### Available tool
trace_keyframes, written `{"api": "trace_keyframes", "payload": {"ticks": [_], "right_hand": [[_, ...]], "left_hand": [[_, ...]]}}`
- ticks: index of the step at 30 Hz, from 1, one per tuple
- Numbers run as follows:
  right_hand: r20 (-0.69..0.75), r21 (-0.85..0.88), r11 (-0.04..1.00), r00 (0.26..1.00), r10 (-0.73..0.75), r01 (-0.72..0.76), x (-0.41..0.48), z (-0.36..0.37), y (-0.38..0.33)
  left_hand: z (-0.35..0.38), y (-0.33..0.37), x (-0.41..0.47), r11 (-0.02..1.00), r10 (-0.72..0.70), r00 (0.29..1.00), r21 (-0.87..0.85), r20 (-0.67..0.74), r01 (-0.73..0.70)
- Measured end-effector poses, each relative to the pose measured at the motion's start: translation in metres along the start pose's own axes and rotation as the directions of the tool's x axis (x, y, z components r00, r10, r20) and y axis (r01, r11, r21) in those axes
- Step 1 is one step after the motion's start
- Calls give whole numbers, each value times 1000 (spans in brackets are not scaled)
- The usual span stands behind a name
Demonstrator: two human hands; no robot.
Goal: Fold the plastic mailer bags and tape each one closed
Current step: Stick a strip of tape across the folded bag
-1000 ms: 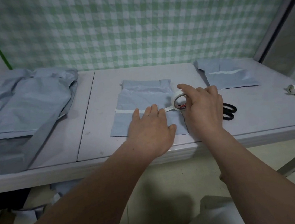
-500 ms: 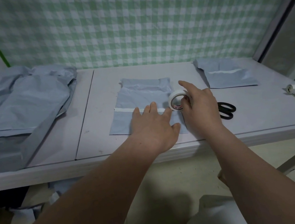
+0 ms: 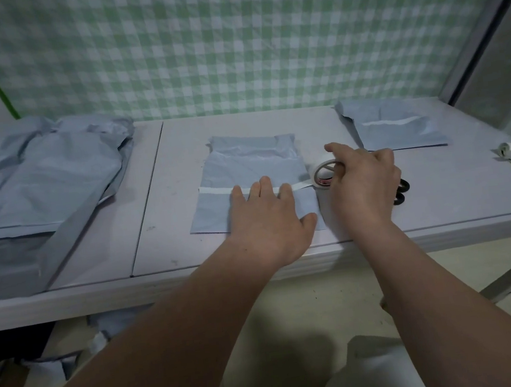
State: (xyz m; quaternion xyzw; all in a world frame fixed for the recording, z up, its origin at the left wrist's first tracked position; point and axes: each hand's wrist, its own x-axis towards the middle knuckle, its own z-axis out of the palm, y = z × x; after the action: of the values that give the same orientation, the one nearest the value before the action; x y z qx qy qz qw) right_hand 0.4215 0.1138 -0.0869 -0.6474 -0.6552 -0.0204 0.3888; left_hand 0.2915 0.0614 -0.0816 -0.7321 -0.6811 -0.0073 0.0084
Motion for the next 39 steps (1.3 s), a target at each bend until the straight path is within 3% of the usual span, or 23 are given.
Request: {"api": "trace_keyframes", "payload": {"ticks": [8,16,25,32,39], "right_hand": [[-4,-64,994,996,-88,88,0,4,0],[182,-34,999,983,10,-4,4,0,6],[25,-99,994,999,40,-37,0,-6,7],[103,-2,987,981,-162,164,-1,-6,4],[163,-39,995,983,-79,86,3,-2,-2]], "left_hand": [[-8,5,3,999,0,996,42,89,-3],[-10,11,3,998,-25,994,53,104,20],[-13,11,1,997,-28,994,79,109,19],[-16,19,2,994,-55,987,99,151,40],[-13,22,3,996,-67,990,65,122,59]]}}
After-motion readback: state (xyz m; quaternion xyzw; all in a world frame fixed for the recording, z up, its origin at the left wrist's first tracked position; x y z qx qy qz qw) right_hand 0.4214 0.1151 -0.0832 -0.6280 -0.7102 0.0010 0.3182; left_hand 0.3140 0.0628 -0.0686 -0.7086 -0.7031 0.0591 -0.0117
